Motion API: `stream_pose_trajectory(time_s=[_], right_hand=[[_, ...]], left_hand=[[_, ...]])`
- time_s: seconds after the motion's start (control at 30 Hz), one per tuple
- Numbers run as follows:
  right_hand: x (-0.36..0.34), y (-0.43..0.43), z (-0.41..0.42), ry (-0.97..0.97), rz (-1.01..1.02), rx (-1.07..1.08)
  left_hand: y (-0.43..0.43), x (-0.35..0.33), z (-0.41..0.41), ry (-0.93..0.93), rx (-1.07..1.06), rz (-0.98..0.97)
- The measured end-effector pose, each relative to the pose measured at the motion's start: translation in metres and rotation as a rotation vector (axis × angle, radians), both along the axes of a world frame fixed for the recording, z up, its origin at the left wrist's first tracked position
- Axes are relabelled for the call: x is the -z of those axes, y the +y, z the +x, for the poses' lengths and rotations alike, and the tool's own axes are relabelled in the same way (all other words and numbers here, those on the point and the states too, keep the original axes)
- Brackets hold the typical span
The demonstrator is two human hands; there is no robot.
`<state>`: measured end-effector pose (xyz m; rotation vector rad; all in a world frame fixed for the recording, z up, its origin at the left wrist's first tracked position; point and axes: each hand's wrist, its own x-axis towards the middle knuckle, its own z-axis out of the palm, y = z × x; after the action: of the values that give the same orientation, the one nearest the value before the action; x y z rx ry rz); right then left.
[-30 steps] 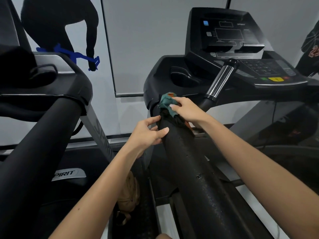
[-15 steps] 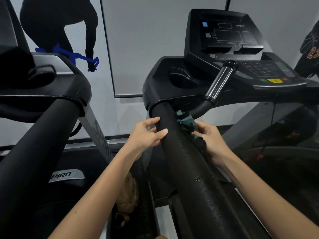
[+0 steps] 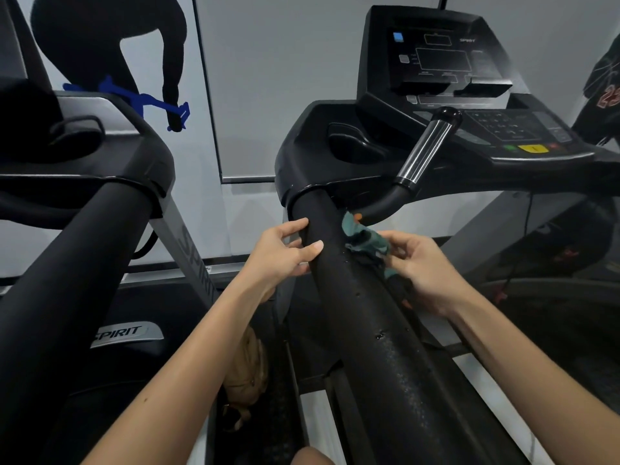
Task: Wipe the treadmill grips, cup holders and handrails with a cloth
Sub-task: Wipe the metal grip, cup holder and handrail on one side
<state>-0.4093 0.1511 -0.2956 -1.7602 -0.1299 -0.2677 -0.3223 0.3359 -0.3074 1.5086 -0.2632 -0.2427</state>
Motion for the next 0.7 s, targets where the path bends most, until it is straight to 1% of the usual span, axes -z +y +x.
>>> stream_pose_trajectory(time_s=[0.13, 0.23, 0.3, 0.37, 0.47, 0.53, 0.6, 0.7], right_hand=[[-0.023, 0.015, 0.046, -0.142, -0.427, 0.066], [-0.044, 0.026, 0.078, -0.132, -0.588, 0.046], [-0.05, 0.028, 0.086, -0.088, -0.609, 0.026], [-0.048, 0.028, 0.092, -0.084, -0.555, 0.056], [-0.039, 0.027, 0.105, -0.079, -0.476, 0.212], [-0.033, 0.027, 0.11, -0.044, -0.462, 0.325], [-0.03, 0.026, 0.11, -0.017, -0.503, 0.376], [-0.032, 0.025, 0.1, 0.011, -0.593, 0.36]], left_hand=[[-0.001, 0.0, 0.0, 0.002, 0.009, -0.009], [-0.001, 0.0, 0.0, -0.004, -0.004, 0.0], [-0.001, 0.001, 0.0, -0.006, -0.004, 0.007], [-0.001, 0.0, -0.001, -0.009, -0.001, 0.007], [0.0, 0.0, -0.001, -0.015, 0.0, 0.007], [0.0, 0.0, -0.002, -0.008, 0.003, 0.0], [0.0, 0.0, -0.002, 0.001, 0.006, -0.017], [0.0, 0.0, -0.001, 0.002, 0.011, -0.014]])
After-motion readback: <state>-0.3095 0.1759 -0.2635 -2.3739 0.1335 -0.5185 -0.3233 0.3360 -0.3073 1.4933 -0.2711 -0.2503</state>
